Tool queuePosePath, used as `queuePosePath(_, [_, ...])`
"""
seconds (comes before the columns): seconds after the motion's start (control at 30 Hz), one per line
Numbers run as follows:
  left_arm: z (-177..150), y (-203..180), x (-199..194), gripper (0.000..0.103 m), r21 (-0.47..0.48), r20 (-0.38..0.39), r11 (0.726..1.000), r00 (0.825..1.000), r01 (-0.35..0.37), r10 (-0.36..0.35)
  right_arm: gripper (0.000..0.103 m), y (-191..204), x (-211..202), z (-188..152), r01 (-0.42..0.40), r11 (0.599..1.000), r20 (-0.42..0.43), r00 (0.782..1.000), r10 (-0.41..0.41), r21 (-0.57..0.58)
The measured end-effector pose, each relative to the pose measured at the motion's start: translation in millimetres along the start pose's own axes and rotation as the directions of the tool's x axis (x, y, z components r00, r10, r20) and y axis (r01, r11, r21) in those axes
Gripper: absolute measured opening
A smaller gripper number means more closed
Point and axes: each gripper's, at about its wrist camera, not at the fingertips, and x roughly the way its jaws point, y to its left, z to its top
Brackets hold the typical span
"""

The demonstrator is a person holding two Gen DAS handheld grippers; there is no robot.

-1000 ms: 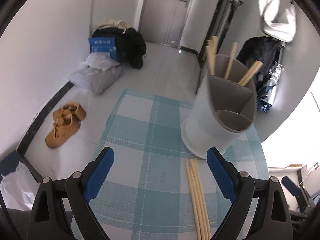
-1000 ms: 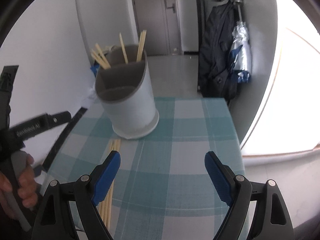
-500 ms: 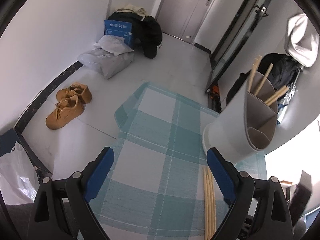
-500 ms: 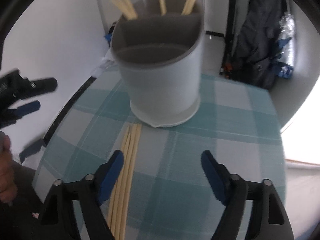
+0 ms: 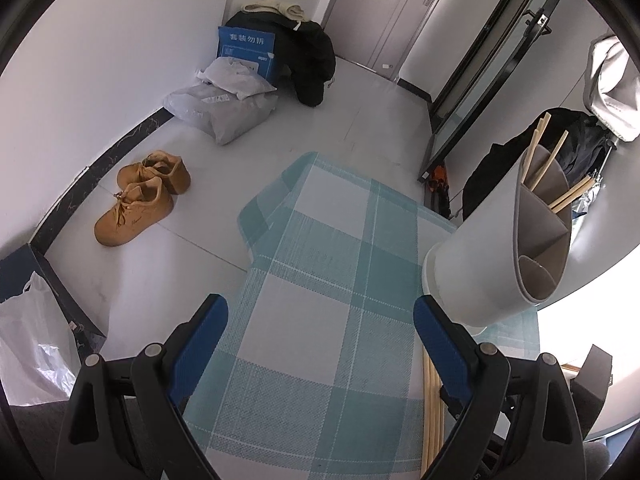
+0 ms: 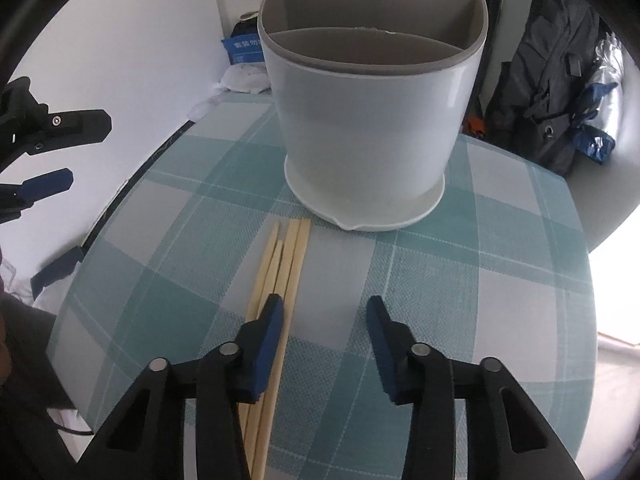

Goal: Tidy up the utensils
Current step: 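Lower the right tool to the chopstick pile and grasp one chopstick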

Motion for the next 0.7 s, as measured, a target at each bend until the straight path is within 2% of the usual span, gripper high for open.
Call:
queuePosePath(0.1, [1,2,0,0.091,-0.009,-0.007,1.0,1.0,0.003,-0.003,0.033,3,-1,1,-0.004,1.0,-0.017,1.0,0.004,-0.03])
queuePosePath(0.27, [3,7,-3,0.091,-0.026,0.006,1.0,1.0,-0.008,0.008,0.033,19,4,11,0.017,0.995,-0.041,0.999,-0.021,-0.096])
queuePosePath(0.3, [3,8,-3,0.091,-0.027,0.007,1.0,1.0,-0.01,0.01,0.031,22,8,12,0.021,0.994,-0.07,0.997,-0.029,-0.112])
queuePosePath(0.4, [4,12,-2,0.091,-0.036,0.006,0.999,1.0,-0.015,0.015,0.026,24,9,17,0.019,0.993,-0.069,0.997,-0.027,-0.114])
queuePosePath(0.47, [4,14,-1,0.091,-0.044,0.002,0.999,1.0,-0.019,0.019,0.015,25,9,19,-0.002,0.995,-0.079,0.997,-0.007,-0.104])
queuePosePath(0.57, [5,15,0,0.091,-0.049,0.0,0.999,1.0,-0.022,0.022,0.006,25,7,16,-0.023,0.994,-0.088,0.996,0.013,-0.106])
queuePosePath(0.7, [5,16,0,0.091,-0.056,-0.004,0.998,1.0,-0.017,0.017,0.005,18,-3,3,-0.053,0.991,-0.115,0.993,0.039,-0.123])
